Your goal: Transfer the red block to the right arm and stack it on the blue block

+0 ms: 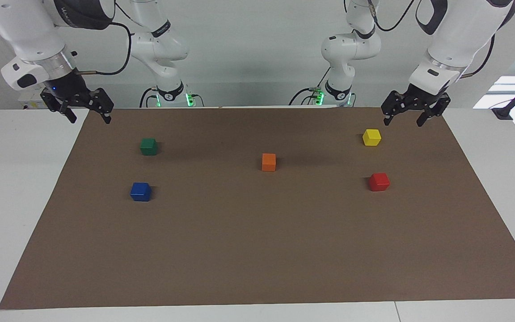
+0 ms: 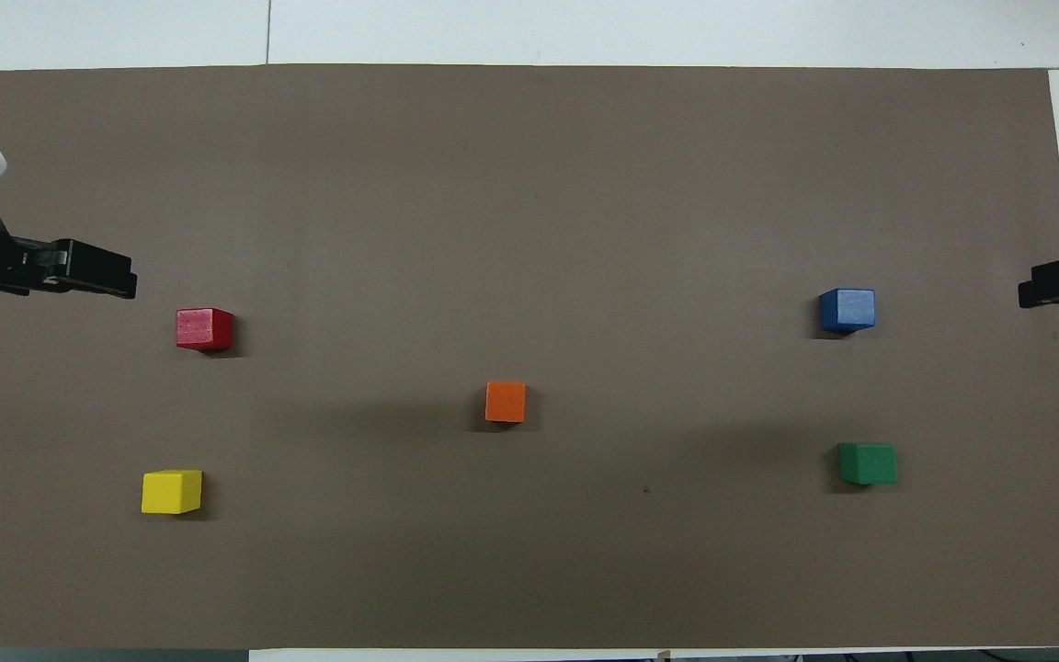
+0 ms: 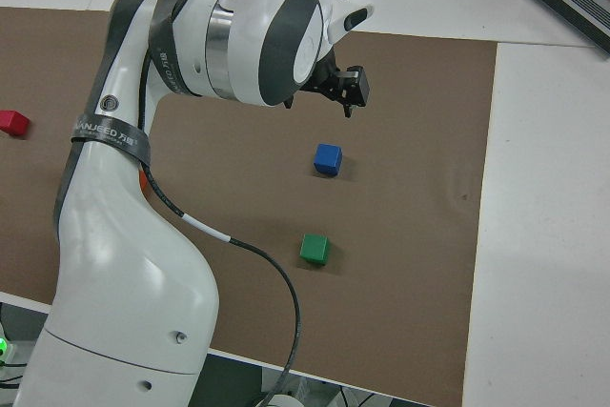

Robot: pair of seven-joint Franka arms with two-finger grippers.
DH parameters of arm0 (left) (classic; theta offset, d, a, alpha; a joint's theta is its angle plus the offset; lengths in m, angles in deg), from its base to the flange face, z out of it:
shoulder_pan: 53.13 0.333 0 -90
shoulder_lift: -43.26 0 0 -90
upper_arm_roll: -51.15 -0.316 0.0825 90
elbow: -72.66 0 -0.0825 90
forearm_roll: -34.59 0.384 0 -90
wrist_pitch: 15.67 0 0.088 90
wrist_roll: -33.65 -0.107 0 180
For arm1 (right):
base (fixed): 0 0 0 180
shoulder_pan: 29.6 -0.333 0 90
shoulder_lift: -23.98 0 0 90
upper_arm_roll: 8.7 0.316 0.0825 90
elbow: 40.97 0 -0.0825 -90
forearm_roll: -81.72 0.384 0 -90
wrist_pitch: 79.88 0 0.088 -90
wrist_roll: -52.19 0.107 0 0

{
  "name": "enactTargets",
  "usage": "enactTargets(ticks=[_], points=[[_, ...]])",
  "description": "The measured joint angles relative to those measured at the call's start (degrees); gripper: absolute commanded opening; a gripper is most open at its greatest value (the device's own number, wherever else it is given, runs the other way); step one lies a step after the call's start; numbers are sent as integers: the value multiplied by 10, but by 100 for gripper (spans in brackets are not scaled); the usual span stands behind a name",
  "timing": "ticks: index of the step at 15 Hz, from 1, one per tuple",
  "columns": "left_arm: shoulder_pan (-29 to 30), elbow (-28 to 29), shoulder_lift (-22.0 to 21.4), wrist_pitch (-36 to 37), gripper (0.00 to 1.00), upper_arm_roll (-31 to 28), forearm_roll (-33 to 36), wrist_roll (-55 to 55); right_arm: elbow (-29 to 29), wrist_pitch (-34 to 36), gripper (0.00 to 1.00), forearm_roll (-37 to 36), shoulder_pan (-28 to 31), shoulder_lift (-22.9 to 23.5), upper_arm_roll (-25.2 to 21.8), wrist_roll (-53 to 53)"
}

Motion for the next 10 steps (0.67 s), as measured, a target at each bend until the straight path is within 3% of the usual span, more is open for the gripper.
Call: enactTargets(ticks=[10], points=[[16,11,-3,-16,100,-6,0,13,0,0,100,0,0,0,0,0]])
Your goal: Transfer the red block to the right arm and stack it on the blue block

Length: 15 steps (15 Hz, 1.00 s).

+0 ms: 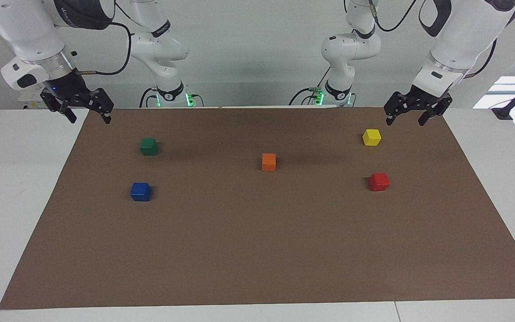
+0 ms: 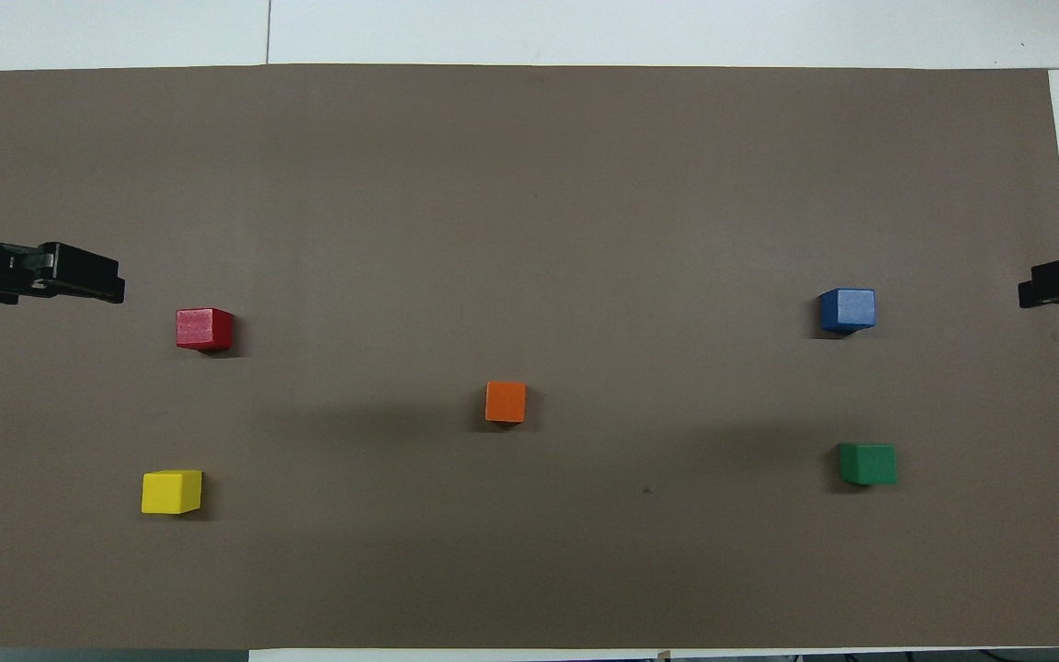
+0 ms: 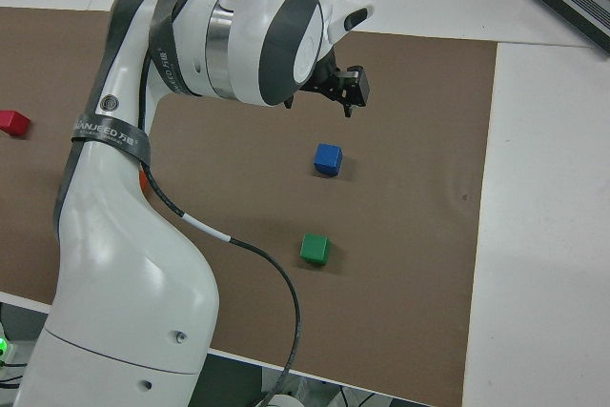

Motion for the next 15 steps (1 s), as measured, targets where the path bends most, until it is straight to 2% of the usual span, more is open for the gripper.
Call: enactTargets(ticks=[5,9,15], points=[[16,106,7,-124,100,-2,0,-3,0,0,100,0,0,0,0,0],[25,182,41,-231,100,-3,0,-9,0,0,100,0,0,0,0,0],[51,259,83,-355,100,-3,0,-23,0,0,100,0,1,0,0,0]])
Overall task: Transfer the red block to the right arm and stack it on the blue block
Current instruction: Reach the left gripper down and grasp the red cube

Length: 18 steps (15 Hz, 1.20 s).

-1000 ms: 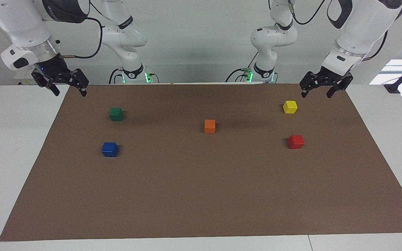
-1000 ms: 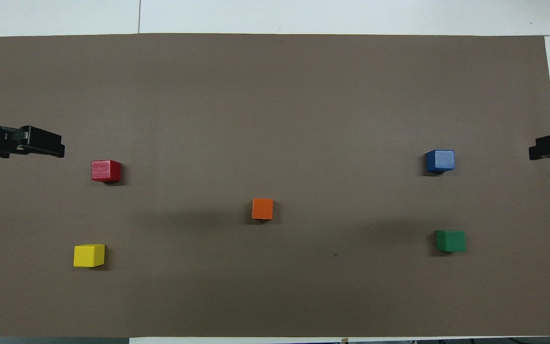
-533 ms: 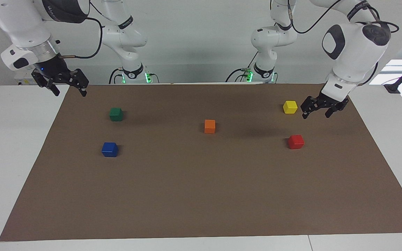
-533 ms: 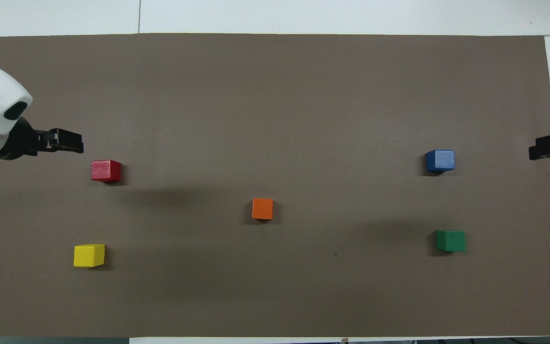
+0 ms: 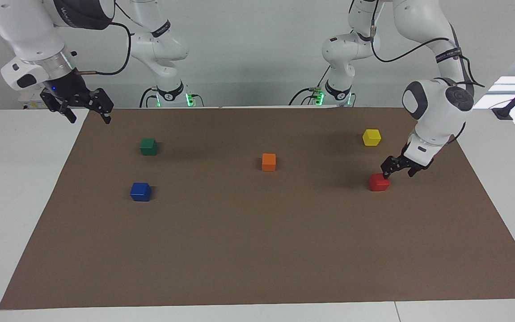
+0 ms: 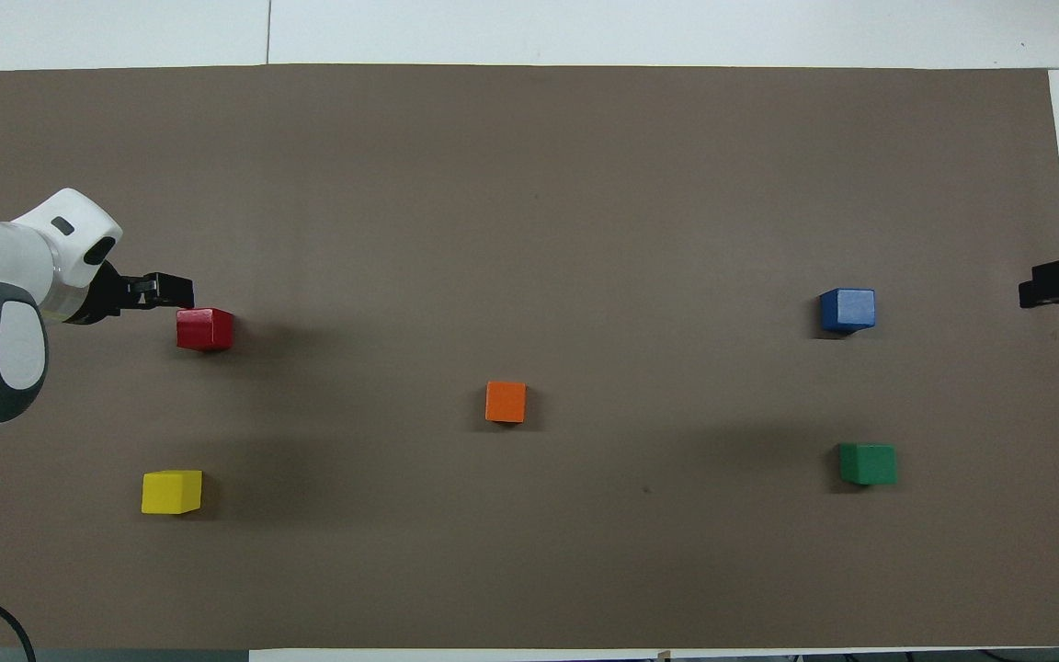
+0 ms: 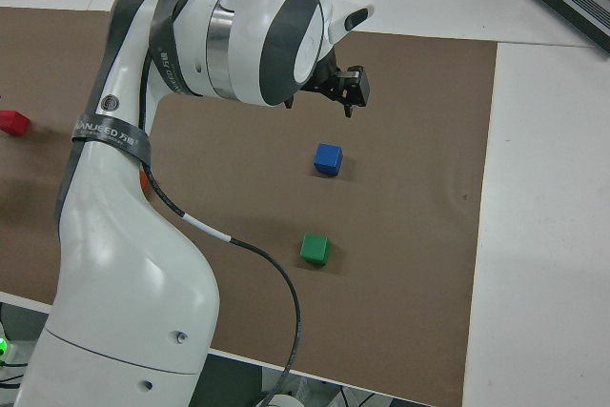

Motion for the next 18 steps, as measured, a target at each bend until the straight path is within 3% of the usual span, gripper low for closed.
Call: enactTargets(ticks=[8,13,15,16,17,18], points=[[-23,21,20,-26,100,9,0,0,-4,-15,100,10,1,0,0,-16],[-22,32,39,-38,100,5,0,0,-24,-69,100,176,20,9,-1,-41],[-22,35,47,-41,67,5,0,0,-28,-80,100,257,29,21,-1,-66],[-22,35,49,-41,39,5,0,0,-32,-81,100,304,32,29,-1,-87],[-22,35,50,-41,0,5,0,0,-40,-81,100,364,38,38,-1,-113],[-22,35,50,-40,0,5,0,8,-53,-81,100,429,46,47,-1,-143]])
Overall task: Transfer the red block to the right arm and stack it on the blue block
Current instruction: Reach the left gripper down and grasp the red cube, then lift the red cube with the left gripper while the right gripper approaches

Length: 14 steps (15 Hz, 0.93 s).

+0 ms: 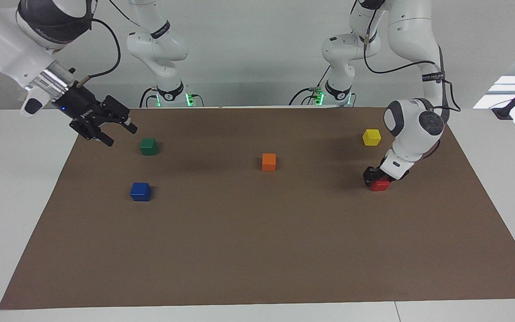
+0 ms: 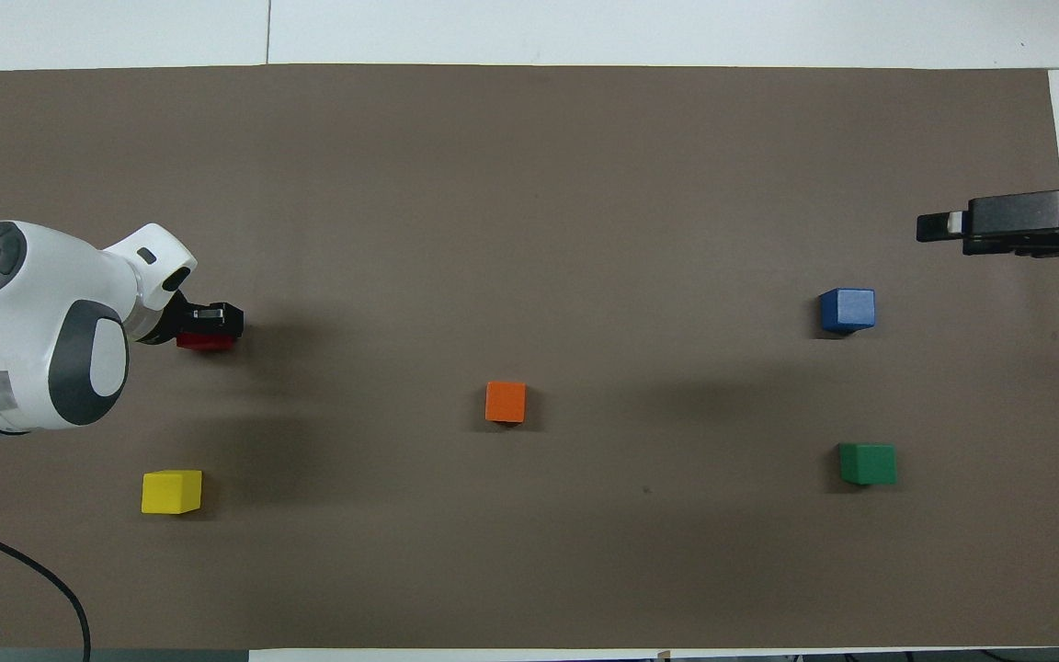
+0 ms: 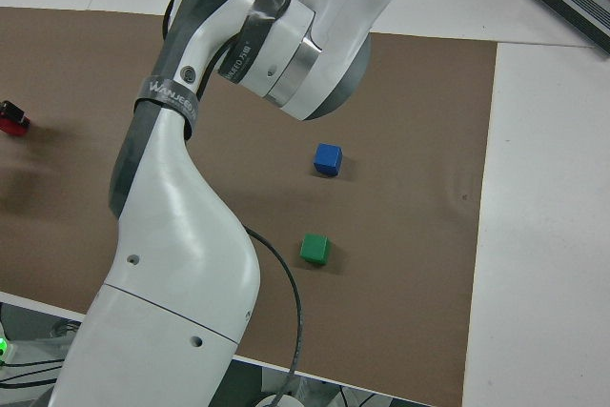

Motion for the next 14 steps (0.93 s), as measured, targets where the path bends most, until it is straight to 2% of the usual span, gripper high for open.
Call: enactTargets(ticks=[3,5,8,11,14], points=[[0,-29,-1,32,0,1,-15,55,-51,0,100,160,14,33,-1,-111],[0,-100,-3,129,0,1,-73,114,-84,10,100,257,8,50,1,-174],[-1,-197,-16,270,0,13,-122,307,-120,44,100,354,-16,61,3,-225],[-4,-219,-53,332,0,43,-203,417,-144,111,100,444,-36,66,5,-263],[-8,-219,-105,392,0,86,-274,540,-156,198,100,506,-40,107,5,-298]])
